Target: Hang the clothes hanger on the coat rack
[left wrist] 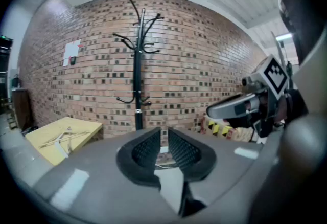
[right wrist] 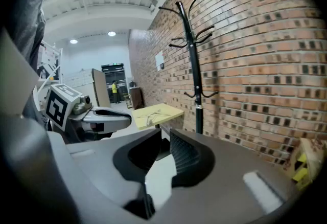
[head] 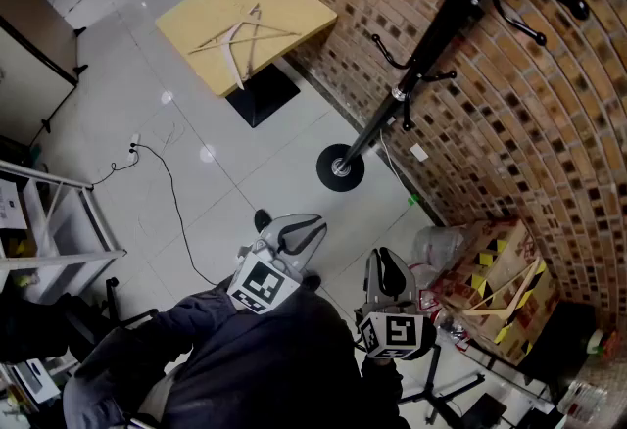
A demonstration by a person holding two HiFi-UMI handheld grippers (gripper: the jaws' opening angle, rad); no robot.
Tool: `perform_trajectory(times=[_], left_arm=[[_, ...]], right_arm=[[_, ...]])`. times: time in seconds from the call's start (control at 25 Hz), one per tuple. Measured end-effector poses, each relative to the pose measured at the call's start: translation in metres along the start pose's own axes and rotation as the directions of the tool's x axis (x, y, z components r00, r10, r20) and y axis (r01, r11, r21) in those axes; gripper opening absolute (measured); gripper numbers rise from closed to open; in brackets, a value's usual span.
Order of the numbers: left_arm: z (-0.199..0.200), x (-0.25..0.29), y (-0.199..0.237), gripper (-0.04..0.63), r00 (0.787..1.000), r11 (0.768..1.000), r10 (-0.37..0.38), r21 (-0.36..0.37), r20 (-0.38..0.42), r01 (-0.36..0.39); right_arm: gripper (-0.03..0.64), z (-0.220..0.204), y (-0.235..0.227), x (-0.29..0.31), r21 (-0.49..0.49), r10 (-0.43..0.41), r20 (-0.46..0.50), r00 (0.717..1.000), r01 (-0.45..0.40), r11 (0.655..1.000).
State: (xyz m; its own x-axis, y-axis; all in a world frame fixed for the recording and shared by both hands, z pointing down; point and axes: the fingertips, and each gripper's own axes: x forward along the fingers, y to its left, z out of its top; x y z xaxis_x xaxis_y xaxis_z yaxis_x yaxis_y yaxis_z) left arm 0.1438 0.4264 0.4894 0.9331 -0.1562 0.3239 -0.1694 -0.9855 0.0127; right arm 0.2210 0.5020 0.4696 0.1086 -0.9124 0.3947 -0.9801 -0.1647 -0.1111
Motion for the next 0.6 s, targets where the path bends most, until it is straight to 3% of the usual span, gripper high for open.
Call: perform_trajectory(times=[0.28, 0.6], left_arm=[[-0.011, -0.042, 0.142, 0.055, 0.992, 0.988, 0.122, -0.1, 0.019, -0.119], [-0.013, -0.088, 0.275, 0.055, 0.959, 0.946, 0.276, -0.197, 0.067, -0.259]], right_arm=[[0.057, 0.04, 0.079, 0.13, -0.084, 0.181, -0.062, 0.982, -0.186, 0.979], [0.064, 0.105, 0.17, 0.259, -0.231, 0.383, -0.087, 0.92, -0.393, 0.89]])
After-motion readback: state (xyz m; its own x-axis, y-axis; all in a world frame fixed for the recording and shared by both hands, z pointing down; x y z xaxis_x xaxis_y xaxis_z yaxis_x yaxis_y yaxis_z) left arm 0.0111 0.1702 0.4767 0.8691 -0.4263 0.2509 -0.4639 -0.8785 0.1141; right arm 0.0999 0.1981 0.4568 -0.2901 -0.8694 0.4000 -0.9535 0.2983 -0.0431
